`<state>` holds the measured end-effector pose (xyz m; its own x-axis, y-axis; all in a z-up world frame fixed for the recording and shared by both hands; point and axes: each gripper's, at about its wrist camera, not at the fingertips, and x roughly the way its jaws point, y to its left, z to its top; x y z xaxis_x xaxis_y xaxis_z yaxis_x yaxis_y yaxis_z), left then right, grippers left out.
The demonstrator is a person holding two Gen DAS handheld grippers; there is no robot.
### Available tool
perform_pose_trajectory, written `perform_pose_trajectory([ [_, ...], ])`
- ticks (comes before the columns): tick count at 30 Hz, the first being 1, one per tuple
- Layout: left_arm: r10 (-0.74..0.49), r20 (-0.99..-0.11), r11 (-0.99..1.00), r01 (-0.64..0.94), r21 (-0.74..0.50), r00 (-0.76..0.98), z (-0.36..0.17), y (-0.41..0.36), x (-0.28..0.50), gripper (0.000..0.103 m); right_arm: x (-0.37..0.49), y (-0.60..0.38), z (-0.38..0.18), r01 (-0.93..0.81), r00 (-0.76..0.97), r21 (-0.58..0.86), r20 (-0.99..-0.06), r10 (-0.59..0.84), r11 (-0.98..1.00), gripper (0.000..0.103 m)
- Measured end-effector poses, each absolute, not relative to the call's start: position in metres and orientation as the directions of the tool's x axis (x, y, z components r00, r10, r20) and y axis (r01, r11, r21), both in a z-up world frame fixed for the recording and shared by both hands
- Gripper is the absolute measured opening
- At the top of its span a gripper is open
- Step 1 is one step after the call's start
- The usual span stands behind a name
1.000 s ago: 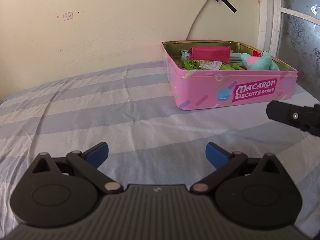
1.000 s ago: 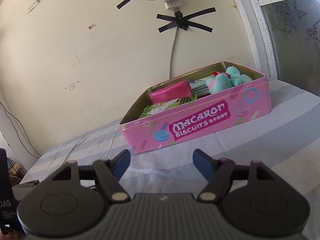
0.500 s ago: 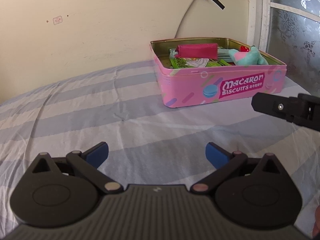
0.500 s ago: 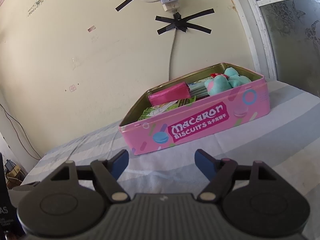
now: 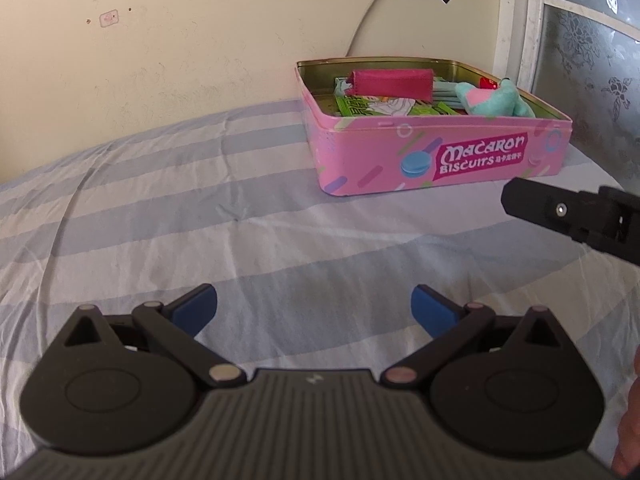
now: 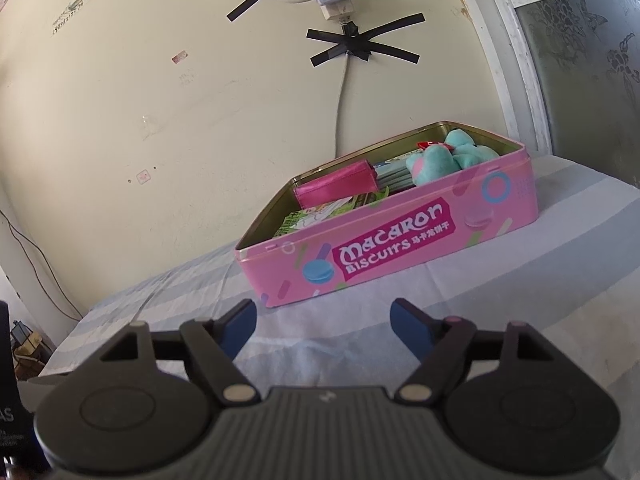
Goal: Organize objects
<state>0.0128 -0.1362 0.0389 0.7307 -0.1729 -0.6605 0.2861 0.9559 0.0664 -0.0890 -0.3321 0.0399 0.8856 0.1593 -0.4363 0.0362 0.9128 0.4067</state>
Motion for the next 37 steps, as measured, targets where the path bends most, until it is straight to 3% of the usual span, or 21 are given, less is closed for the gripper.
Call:
perform_pose_trajectory([
  [37, -0.193, -0.686, 0.949, 0.312, 0.051, 0.702, 0.0335, -0.1393, 0.0119, 0.103, -0.0905, -0.3331, 0.0349, 0.039, 0.882, 0.413, -0.442, 0.163, 0.910, 0.079],
])
